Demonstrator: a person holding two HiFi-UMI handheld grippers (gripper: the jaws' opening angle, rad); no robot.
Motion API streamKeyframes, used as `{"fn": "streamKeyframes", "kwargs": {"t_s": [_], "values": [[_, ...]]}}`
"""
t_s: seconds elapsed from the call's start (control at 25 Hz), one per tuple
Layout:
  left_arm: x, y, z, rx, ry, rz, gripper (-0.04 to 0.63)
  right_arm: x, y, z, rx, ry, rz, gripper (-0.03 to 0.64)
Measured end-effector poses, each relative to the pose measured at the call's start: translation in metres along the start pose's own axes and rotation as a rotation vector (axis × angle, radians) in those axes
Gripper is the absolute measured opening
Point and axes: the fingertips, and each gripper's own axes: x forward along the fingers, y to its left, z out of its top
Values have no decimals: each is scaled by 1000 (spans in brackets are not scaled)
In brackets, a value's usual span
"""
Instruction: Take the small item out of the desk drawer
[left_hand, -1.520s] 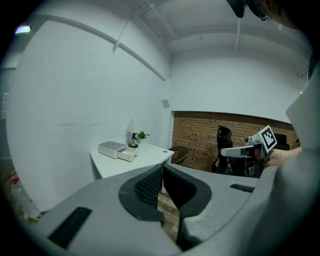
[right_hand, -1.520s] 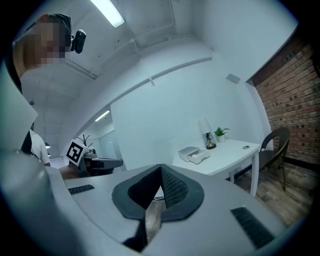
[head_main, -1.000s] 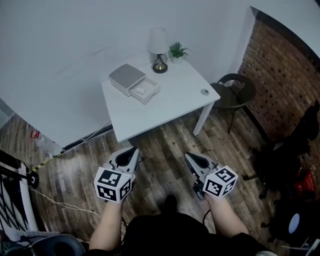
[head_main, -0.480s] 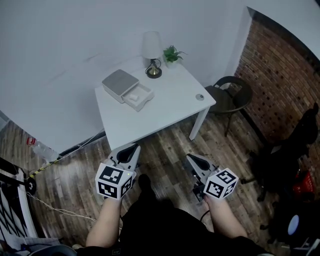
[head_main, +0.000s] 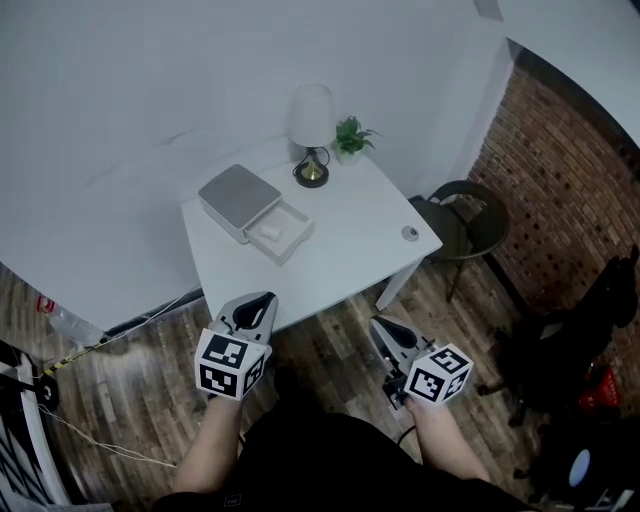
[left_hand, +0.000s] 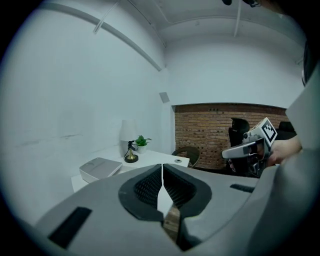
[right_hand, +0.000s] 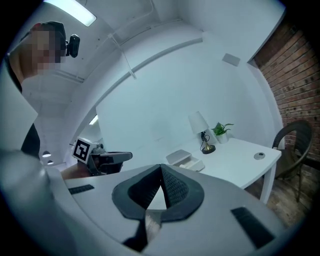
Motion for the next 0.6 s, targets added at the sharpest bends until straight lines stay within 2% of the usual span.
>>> {"fn": "streamKeyframes", "kwargs": {"t_s": [0.4,0.6], "values": [[66,144,24,44,24,-42,15,170,-20,49,-18,24,11,3],[88,181,13,-29,46,-59,15,209,-34,54,-6,61,5,3]]}}
